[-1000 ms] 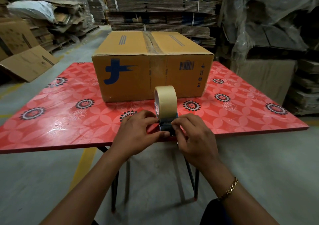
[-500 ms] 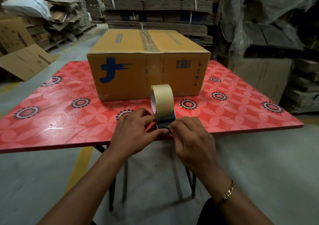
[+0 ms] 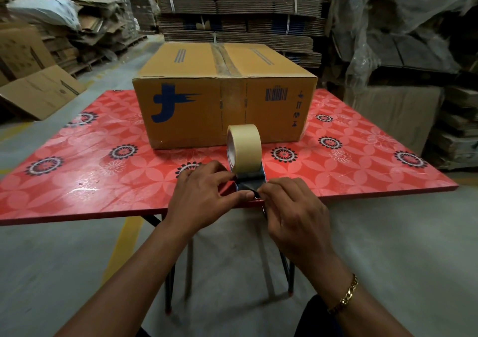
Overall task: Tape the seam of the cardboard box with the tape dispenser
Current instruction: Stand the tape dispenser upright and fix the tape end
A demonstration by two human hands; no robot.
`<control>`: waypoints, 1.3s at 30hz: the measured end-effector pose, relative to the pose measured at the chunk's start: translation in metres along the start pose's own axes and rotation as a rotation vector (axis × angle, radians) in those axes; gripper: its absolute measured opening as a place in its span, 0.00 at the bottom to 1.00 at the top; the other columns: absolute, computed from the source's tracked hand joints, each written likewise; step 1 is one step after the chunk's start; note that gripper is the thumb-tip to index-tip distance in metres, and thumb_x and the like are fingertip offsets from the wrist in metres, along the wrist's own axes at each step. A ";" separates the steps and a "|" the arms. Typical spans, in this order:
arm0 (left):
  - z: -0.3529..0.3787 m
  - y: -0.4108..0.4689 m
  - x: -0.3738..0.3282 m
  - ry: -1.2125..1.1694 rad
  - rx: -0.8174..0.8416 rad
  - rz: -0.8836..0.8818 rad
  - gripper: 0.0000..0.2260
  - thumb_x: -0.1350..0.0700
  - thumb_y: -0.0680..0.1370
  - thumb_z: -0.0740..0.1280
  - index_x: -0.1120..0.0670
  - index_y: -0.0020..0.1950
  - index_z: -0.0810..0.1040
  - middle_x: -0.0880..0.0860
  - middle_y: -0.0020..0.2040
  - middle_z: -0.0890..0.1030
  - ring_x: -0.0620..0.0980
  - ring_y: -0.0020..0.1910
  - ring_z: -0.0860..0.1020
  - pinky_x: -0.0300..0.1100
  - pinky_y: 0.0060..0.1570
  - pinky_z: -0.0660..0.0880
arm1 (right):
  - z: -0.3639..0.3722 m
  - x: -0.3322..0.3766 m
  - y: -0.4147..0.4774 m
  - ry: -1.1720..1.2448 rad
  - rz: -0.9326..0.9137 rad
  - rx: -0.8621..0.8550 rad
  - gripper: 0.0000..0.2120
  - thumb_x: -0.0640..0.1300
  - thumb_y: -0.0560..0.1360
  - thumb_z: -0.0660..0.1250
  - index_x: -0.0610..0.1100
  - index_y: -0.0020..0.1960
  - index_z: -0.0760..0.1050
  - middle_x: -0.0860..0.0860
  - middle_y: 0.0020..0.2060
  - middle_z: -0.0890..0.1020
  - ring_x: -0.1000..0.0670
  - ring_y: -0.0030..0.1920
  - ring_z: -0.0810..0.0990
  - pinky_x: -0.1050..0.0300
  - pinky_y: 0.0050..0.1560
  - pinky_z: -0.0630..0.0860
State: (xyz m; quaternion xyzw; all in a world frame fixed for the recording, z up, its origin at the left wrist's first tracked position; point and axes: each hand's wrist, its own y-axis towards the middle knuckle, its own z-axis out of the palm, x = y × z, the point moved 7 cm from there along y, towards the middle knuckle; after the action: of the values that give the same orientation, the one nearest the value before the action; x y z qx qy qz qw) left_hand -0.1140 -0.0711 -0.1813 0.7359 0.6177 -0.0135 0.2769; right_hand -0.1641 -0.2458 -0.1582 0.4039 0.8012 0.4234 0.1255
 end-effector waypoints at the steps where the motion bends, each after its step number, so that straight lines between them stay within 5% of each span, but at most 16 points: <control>1: 0.000 0.000 0.000 0.001 0.001 0.000 0.29 0.24 0.71 0.59 0.44 0.58 0.82 0.44 0.53 0.77 0.47 0.52 0.75 0.53 0.57 0.71 | 0.000 0.000 -0.001 -0.004 -0.006 0.008 0.04 0.36 0.75 0.70 0.41 0.49 0.81 0.46 0.46 0.84 0.43 0.44 0.80 0.45 0.40 0.77; 13: -0.005 -0.001 -0.003 -0.020 -0.025 0.014 0.25 0.26 0.71 0.63 0.43 0.54 0.85 0.43 0.50 0.80 0.45 0.49 0.76 0.51 0.52 0.74 | -0.002 0.002 -0.015 -0.004 -0.074 0.021 0.07 0.36 0.76 0.67 0.41 0.51 0.82 0.46 0.48 0.84 0.41 0.43 0.81 0.44 0.39 0.78; 18: -0.012 -0.012 -0.012 -0.017 -0.168 -0.006 0.23 0.29 0.70 0.68 0.47 0.46 0.86 0.45 0.40 0.84 0.45 0.38 0.79 0.46 0.37 0.75 | -0.002 -0.001 -0.020 -0.037 -0.058 0.054 0.08 0.39 0.77 0.67 0.44 0.53 0.83 0.48 0.49 0.85 0.42 0.45 0.81 0.44 0.38 0.77; 22: -0.022 -0.036 -0.013 -0.039 -0.382 -0.003 0.20 0.40 0.70 0.75 0.52 0.53 0.83 0.51 0.50 0.84 0.50 0.49 0.80 0.48 0.49 0.77 | -0.002 0.000 -0.021 -0.038 -0.046 0.042 0.09 0.40 0.78 0.65 0.44 0.53 0.83 0.48 0.49 0.85 0.41 0.45 0.81 0.44 0.39 0.78; 25: -0.019 -0.050 -0.029 0.050 -0.415 0.163 0.16 0.50 0.74 0.75 0.55 0.58 0.81 0.54 0.56 0.81 0.57 0.58 0.78 0.52 0.58 0.73 | -0.002 0.000 -0.021 -0.044 -0.045 0.039 0.08 0.41 0.78 0.66 0.44 0.52 0.84 0.48 0.48 0.85 0.42 0.45 0.81 0.44 0.39 0.78; 30: -0.014 -0.055 -0.046 0.042 -0.446 0.281 0.04 0.53 0.77 0.74 0.53 0.48 0.85 0.51 0.49 0.83 0.58 0.53 0.79 0.54 0.50 0.72 | -0.004 0.000 -0.021 -0.059 -0.042 0.033 0.09 0.40 0.76 0.68 0.43 0.53 0.84 0.47 0.48 0.84 0.42 0.44 0.80 0.45 0.38 0.76; 33: -0.013 -0.058 -0.044 0.012 -0.478 0.274 0.03 0.55 0.77 0.73 0.54 0.46 0.85 0.51 0.46 0.83 0.58 0.50 0.79 0.53 0.48 0.72 | -0.009 -0.002 -0.024 -0.001 -0.023 0.006 0.18 0.39 0.74 0.70 0.44 0.64 0.81 0.46 0.53 0.84 0.43 0.47 0.81 0.45 0.43 0.79; 36: -0.011 -0.060 -0.041 -0.024 -0.501 0.253 0.03 0.56 0.76 0.74 0.55 0.45 0.85 0.51 0.46 0.83 0.57 0.49 0.79 0.53 0.47 0.72 | -0.014 -0.024 -0.026 0.220 0.156 -0.056 0.26 0.37 0.73 0.73 0.41 0.70 0.75 0.48 0.56 0.81 0.47 0.48 0.81 0.52 0.48 0.80; 39: -0.009 -0.060 -0.039 -0.062 -0.493 0.233 0.04 0.56 0.77 0.74 0.55 0.45 0.85 0.51 0.46 0.83 0.56 0.49 0.79 0.54 0.47 0.72 | -0.001 -0.046 -0.025 0.360 0.266 0.003 0.23 0.37 0.72 0.73 0.45 0.66 0.75 0.53 0.54 0.78 0.51 0.48 0.78 0.50 0.47 0.79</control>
State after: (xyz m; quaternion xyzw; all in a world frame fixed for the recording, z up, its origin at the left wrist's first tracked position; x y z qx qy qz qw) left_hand -0.1812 -0.0977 -0.1832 0.7116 0.5046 0.1469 0.4662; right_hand -0.1484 -0.2890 -0.1830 0.4240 0.7511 0.5001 -0.0770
